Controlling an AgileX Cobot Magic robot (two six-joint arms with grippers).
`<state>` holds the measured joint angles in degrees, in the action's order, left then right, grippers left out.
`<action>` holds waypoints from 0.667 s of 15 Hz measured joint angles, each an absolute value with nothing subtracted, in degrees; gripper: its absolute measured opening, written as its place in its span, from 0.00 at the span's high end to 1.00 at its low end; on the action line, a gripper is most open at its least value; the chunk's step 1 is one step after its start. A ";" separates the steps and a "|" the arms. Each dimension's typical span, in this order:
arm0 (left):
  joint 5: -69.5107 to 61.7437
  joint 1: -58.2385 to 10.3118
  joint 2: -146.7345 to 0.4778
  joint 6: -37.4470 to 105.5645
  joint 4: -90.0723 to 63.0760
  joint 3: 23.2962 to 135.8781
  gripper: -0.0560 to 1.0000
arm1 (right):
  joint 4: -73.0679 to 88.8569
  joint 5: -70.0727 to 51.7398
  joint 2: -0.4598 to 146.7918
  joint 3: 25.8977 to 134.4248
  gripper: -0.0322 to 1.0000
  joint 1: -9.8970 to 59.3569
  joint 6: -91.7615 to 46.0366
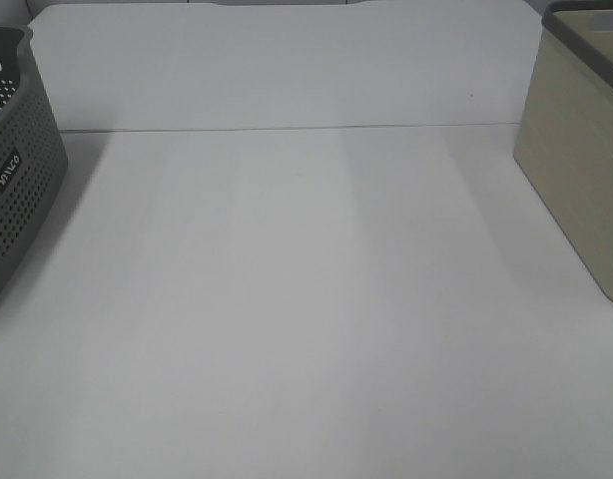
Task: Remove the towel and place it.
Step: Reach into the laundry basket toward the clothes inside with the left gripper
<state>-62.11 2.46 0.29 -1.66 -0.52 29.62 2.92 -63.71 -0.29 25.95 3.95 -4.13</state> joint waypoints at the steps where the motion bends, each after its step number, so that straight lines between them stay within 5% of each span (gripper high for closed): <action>1: -62.11 2.46 0.29 -1.43 -0.92 29.62 0.01 | 2.92 -63.71 -0.29 25.95 0.24 3.95 -4.13; 10: -62.11 2.46 0.29 3.67 -5.21 29.62 0.01 | 2.92 -63.71 -0.29 25.95 0.24 3.95 -4.13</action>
<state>-62.11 2.46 0.29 3.67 -5.21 29.62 2.92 -63.71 -0.29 25.95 3.95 -4.13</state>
